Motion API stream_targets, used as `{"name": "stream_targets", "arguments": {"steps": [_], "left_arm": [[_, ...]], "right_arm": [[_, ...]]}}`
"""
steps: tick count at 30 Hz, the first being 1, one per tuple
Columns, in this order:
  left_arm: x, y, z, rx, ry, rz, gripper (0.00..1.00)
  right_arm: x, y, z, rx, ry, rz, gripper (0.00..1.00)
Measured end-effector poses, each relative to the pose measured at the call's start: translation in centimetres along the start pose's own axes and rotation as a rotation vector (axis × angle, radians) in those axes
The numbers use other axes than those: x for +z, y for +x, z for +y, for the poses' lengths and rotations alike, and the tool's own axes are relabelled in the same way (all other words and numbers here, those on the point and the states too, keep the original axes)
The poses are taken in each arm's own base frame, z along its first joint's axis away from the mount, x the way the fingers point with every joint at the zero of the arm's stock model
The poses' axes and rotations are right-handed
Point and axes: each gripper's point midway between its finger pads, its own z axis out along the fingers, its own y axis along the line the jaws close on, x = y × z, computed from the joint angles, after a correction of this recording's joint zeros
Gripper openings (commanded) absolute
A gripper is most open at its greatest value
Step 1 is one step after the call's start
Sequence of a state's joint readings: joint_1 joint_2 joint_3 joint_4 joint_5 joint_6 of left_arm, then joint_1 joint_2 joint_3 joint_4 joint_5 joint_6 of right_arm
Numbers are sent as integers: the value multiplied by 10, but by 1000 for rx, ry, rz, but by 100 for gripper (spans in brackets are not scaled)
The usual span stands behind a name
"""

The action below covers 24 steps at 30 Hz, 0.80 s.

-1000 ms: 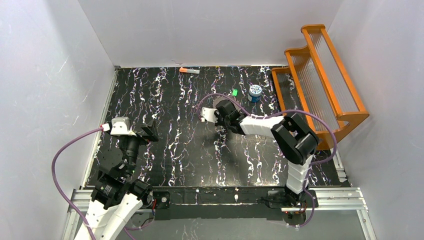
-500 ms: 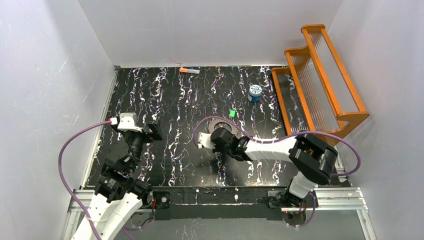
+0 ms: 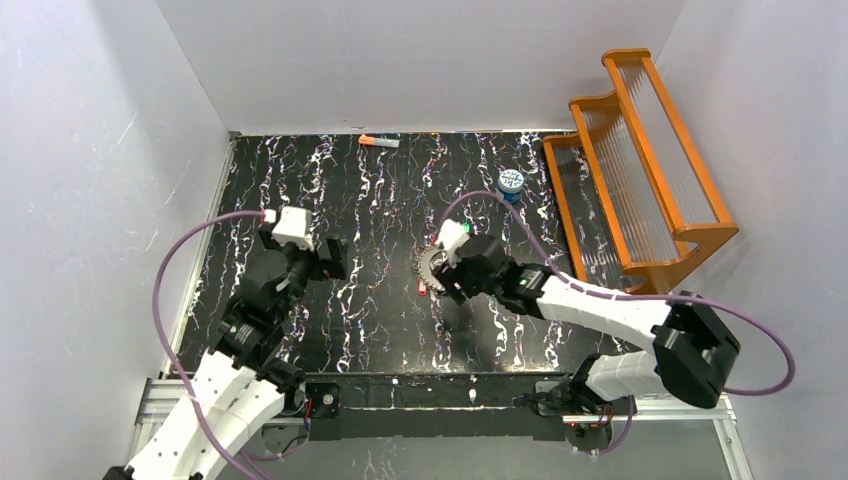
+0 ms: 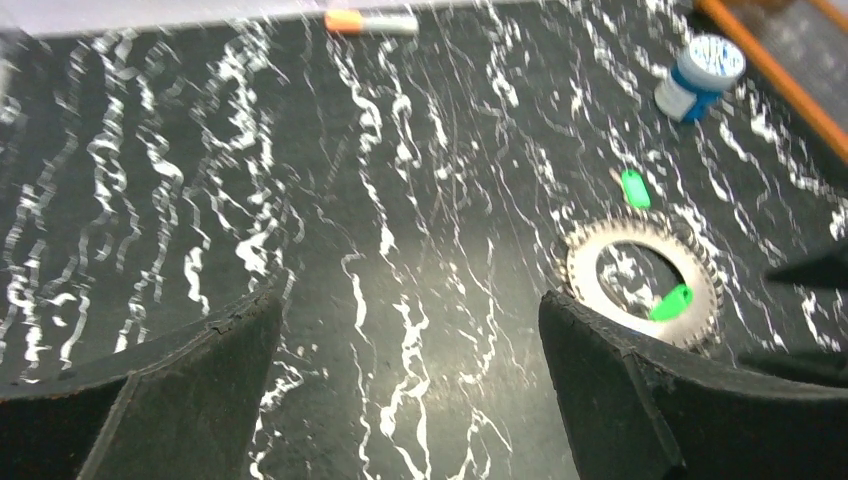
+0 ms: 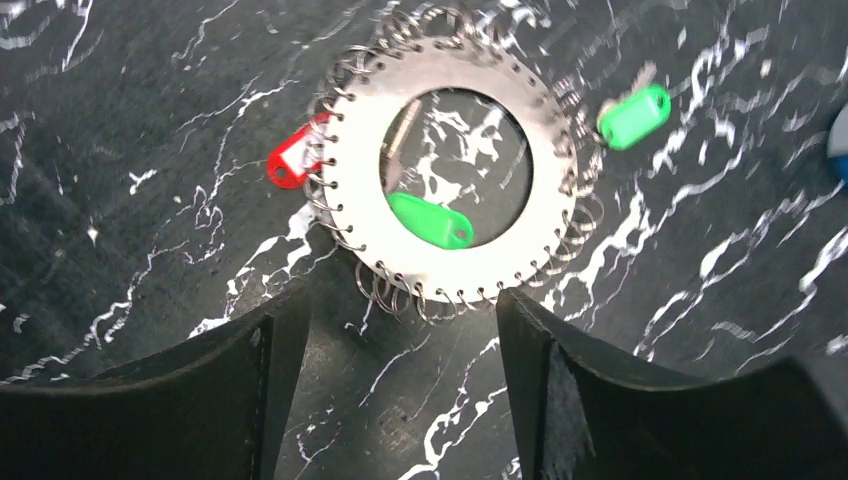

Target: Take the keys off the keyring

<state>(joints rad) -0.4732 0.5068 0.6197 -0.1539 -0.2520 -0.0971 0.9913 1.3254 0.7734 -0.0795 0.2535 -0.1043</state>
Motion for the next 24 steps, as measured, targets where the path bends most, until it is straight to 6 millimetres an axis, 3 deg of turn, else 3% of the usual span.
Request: {"name": "stream_targets", "arguments": {"steps": [6, 10, 16, 24], "left_arm": [[35, 21, -28, 8, 89, 204, 98], [60, 41, -50, -2, 155, 355, 93], [93, 73, -87, -36, 271, 545, 86], [114, 134, -137, -60, 414, 763, 73]], "right_arm": [[-14, 16, -35, 403, 23, -17, 87], [-20, 22, -43, 622, 0, -36, 79], [-21, 60, -69, 995, -10, -48, 71], [-4, 73, -63, 1256, -127, -27, 69]]}}
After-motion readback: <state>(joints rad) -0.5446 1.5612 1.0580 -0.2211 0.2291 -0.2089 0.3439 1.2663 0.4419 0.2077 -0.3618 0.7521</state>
